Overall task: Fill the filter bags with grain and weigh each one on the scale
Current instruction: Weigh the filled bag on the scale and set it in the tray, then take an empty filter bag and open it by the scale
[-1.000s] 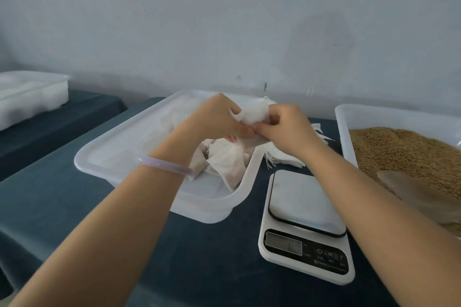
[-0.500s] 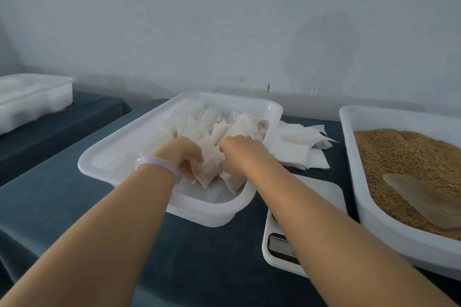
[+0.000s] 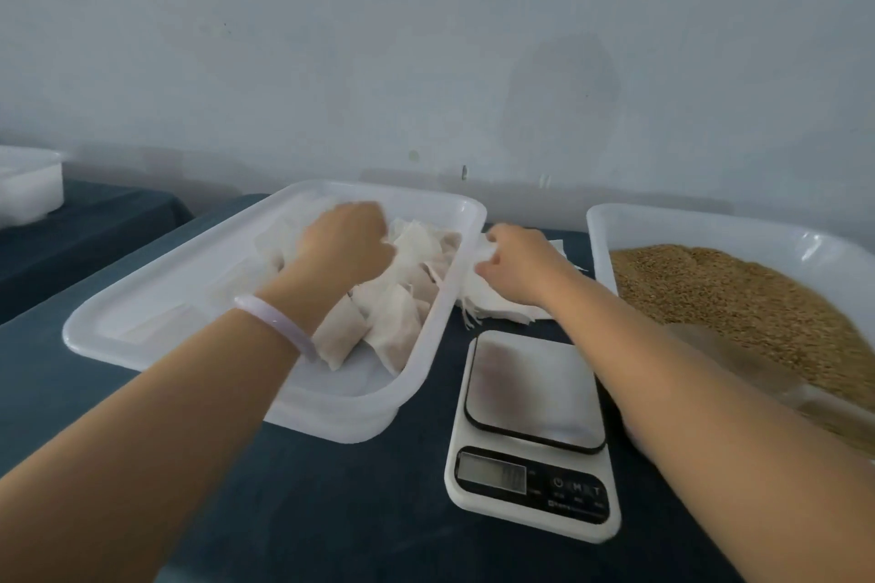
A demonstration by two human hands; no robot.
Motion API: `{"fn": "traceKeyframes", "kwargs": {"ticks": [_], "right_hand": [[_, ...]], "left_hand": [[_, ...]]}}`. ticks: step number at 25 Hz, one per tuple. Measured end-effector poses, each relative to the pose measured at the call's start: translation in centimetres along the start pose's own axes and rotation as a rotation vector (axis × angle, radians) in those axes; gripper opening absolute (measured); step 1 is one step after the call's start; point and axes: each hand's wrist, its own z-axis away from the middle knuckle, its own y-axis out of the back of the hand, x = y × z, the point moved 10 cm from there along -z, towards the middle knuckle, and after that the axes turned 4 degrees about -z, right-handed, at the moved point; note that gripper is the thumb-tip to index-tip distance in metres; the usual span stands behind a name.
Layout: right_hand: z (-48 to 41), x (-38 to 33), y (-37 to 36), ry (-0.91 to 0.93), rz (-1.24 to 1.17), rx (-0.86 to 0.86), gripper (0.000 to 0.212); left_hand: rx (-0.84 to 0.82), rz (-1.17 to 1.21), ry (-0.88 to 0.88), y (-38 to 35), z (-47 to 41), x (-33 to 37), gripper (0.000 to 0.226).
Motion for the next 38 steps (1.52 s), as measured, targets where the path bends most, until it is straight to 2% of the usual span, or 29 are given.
{"fn": "traceKeyframes", "kwargs": {"ticks": [3,5,10,15,21,25,28,32,38], "right_hand": [[0.8,3.6,-1.3,-0.076,0.31,-0.186,0.038],[1.0,4.3,-2.2,-0.056,0.407,-0.249,0.033],[0.2,5.1,-2.9,-0.062,0.459,-0.349,0.04],[-0.9,6.3,-4.3,-0.066,0.612,-0.44,0.035],[-0.4,6.3,-5.8,-0.077,0.498,-0.527,0.049],[-0.1,6.5,-5.4,-0.078,0.41,-0.494,0.043],[-0.4,5.7,-5.3,-0.04,0.463,-0.452,0.031],[-0.6,5.6,-5.1,-0.043,0.409,-0.432,0.032],[-1.5,4.4,-2.4,0.024,0.36,-0.163,0.025]], "left_hand": [[-0.065,0.207,-0.347,-1.0,1.1,9.6,0.017],[-0.143,0.222,-0.448,-2.8,2.2,12.9,0.016],[-0.204,0.109,-0.413,-6.0,2.2,12.8,0.014],[-0.235,0.32,-0.389,-6.1,2.2,12.2,0.01],[-0.23,0.381,-0.412,-6.1,2.0,11.8,0.009],[-0.228,0.389,-0.411,-6.2,2.0,11.9,0.007],[-0.233,0.4,-0.409,-6.2,2.1,11.7,0.006],[-0.234,0.405,-0.409,-6.3,2.0,11.6,0.005],[-0.252,0.418,-0.395,-6.4,2.0,11.6,0.005]]}}
